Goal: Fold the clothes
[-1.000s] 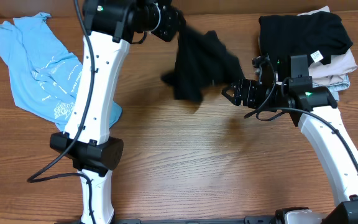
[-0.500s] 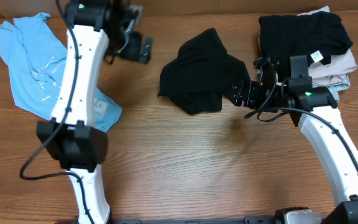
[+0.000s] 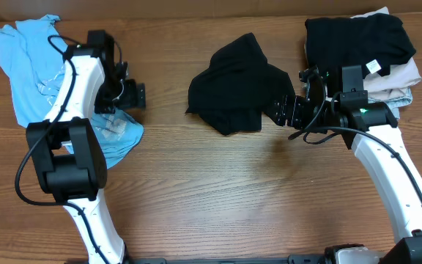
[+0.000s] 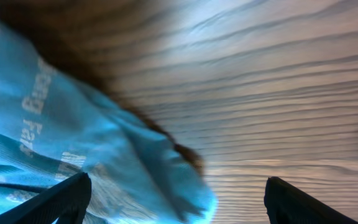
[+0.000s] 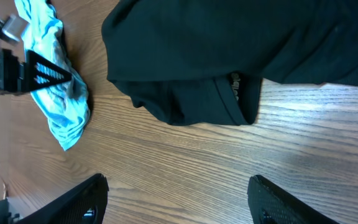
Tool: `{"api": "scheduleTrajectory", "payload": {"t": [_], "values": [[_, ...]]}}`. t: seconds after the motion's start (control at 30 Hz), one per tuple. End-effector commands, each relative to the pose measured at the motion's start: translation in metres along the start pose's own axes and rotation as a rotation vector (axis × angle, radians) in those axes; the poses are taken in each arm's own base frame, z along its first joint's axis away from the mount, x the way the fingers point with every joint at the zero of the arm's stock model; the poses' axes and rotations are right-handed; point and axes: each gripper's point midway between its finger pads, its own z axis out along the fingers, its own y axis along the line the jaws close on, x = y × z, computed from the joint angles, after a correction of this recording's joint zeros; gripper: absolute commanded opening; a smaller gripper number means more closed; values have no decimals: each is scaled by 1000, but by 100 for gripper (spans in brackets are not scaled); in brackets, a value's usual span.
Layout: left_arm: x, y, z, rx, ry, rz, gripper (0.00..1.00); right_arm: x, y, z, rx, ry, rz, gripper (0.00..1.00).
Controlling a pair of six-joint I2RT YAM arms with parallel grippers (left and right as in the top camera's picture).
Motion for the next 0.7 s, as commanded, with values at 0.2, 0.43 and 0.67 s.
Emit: {"api": "scheduleTrajectory", "payload": {"t": [0.2, 0.43, 0.67], "values": [[34, 48, 38, -7, 60, -171, 92, -7, 4, -5, 7, -21, -10, 76], [58, 127, 36, -162, 101, -310, 98, -6, -2, -5, 40, -18, -2, 76], [78, 192, 26, -224, 101, -458, 100, -9, -4, 0, 38, -23, -5, 76]]}}
